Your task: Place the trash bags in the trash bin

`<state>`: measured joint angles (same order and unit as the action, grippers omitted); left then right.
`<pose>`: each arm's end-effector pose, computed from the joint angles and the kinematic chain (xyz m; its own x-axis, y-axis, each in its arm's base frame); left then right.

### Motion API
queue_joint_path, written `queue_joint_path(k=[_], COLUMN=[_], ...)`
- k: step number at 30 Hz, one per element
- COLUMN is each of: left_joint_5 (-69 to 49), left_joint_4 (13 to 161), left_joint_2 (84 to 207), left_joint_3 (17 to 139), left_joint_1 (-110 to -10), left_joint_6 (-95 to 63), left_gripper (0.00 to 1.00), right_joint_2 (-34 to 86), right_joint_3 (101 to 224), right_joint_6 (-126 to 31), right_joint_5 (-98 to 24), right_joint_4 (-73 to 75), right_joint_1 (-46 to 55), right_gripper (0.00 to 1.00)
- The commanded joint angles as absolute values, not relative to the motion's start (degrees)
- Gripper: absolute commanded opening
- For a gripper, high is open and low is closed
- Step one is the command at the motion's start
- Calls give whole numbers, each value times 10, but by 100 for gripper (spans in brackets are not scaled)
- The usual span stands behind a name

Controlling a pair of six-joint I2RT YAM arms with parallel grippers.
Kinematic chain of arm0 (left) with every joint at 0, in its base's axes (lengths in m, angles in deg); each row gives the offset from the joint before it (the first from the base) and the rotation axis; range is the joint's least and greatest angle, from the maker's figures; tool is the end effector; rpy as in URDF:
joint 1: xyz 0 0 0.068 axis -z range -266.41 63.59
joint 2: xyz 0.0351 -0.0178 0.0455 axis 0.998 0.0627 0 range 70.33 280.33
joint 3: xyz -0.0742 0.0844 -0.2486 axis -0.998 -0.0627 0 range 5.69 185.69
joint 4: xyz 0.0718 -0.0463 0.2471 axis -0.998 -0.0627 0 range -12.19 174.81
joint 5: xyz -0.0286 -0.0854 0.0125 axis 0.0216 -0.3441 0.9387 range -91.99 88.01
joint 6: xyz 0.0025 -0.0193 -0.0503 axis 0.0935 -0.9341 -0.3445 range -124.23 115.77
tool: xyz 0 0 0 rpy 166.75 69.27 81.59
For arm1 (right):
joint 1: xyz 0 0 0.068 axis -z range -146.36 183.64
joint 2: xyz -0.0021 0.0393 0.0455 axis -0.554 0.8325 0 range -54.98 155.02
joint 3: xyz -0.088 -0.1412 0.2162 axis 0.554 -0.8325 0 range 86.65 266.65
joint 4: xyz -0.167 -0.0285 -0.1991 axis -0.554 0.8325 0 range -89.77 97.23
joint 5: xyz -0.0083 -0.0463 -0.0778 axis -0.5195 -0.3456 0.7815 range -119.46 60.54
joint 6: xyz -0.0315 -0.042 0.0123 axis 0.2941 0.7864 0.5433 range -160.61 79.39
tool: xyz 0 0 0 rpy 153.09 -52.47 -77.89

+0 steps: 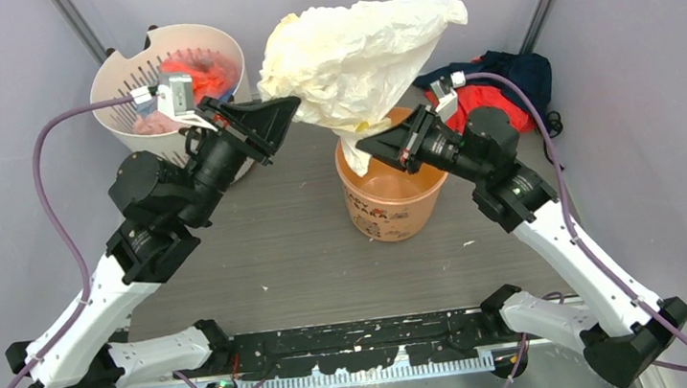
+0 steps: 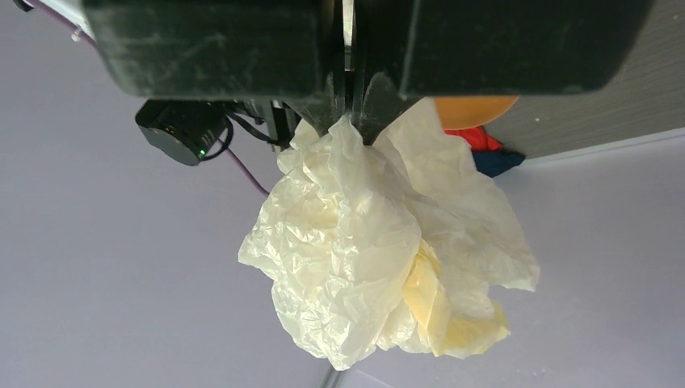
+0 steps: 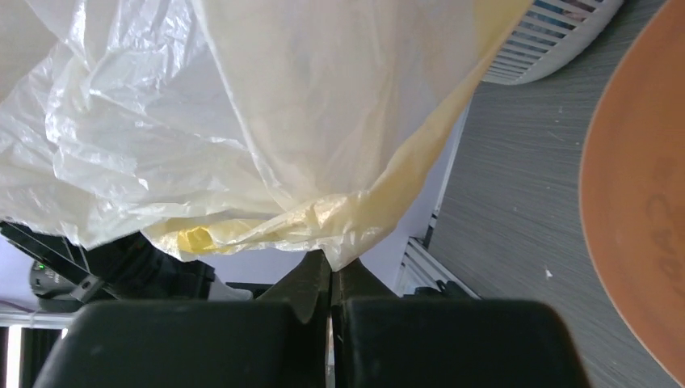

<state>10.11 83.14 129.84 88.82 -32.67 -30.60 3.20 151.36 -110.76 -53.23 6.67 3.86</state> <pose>0.1169 -0.1466 0.5348 -0.1010 -0.5966 -0.7961 0.7015 0.5248 -0.4823 0.1873 0.1236 0.4255 -0.7562 0.5590 -0.3401 -0.2745 0.2007 0.9404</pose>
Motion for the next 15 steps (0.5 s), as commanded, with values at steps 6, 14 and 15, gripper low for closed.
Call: queue_joint_path(k=[6, 14, 15], left_joint_5=[141, 138, 134], left_joint_4=[702, 633, 630], left_joint_2=[1317, 1345, 1347], left_joint_3=[1031, 1096, 1098], left_joint_1=[-373, -402, -406], left_joint_6=[-270, -260, -261], left_gripper=[1, 2, 2], right_joint_2=[-48, -81, -85], right_joint_3=[1558, 1567, 1568], right_joint_6=[-940, -858, -850], right_joint_5=[-471, -447, -448], right_joint_4=[265, 362, 368], right_joint_1=[36, 37, 36], right_gripper=[1, 1, 1])
